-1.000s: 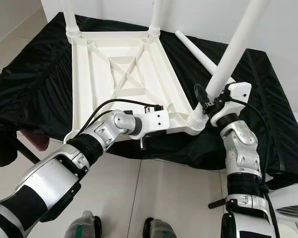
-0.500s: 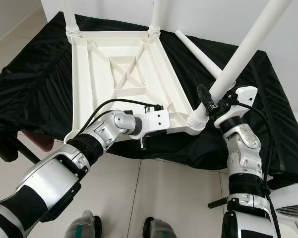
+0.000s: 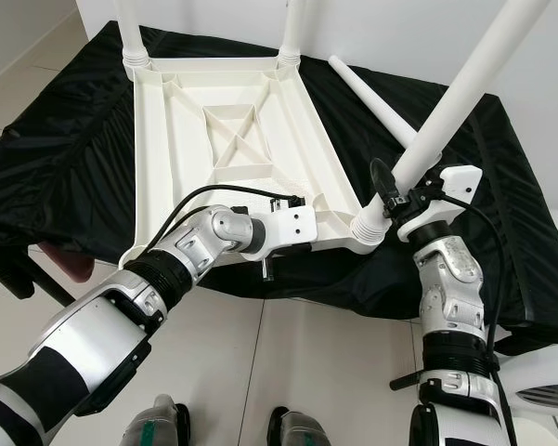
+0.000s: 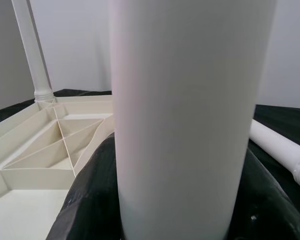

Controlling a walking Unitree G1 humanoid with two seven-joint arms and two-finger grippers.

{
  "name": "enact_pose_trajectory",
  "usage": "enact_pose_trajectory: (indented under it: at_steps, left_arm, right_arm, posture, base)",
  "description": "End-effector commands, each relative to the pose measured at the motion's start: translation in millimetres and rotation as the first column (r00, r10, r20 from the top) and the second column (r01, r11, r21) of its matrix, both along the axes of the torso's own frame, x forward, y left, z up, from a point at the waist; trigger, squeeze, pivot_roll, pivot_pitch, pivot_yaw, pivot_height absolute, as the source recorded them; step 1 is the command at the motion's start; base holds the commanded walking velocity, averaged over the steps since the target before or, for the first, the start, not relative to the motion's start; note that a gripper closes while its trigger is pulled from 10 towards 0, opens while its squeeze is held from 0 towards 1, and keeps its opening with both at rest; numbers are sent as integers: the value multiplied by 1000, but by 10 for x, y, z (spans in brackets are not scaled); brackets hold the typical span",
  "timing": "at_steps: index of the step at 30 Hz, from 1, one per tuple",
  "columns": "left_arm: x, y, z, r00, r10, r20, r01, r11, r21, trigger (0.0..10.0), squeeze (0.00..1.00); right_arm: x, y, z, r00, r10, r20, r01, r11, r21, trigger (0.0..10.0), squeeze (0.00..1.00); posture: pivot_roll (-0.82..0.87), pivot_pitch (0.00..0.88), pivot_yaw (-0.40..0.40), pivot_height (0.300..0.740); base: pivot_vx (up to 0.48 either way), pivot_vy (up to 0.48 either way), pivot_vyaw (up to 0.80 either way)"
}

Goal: Building children table

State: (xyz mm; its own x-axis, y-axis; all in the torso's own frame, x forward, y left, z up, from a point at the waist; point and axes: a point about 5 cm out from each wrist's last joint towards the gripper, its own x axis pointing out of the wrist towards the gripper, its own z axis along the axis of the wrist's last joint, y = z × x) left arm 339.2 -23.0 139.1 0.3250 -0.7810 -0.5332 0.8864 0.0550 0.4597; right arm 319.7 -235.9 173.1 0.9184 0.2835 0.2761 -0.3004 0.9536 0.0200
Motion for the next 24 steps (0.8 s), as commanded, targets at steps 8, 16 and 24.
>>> enact_pose_trajectory:
  at_steps: [8,16,24]
  left_arm:
    - [-10,98,-171,999,34,-26,-31,996,86,10000,0]
    - [-13,94,-170,999,33,-28,-30,996,84,10000,0]
    - [-10,100,-169,999,33,-28,-31,996,85,10000,0]
  right_arm:
    - [-55,156,-375,985,-14,-171,20,999,30,10000,0]
    - [-74,242,-356,984,-59,-167,67,997,45,10000,0]
    - [-79,332,-324,979,-128,-159,140,988,65,10000,0]
  posture:
    - [27,87,-39,740]
    - [26,90,-41,740]
    - [32,90,-42,740]
  base:
    - [0,0,0]
    - [0,0,0]
    - [0,0,0]
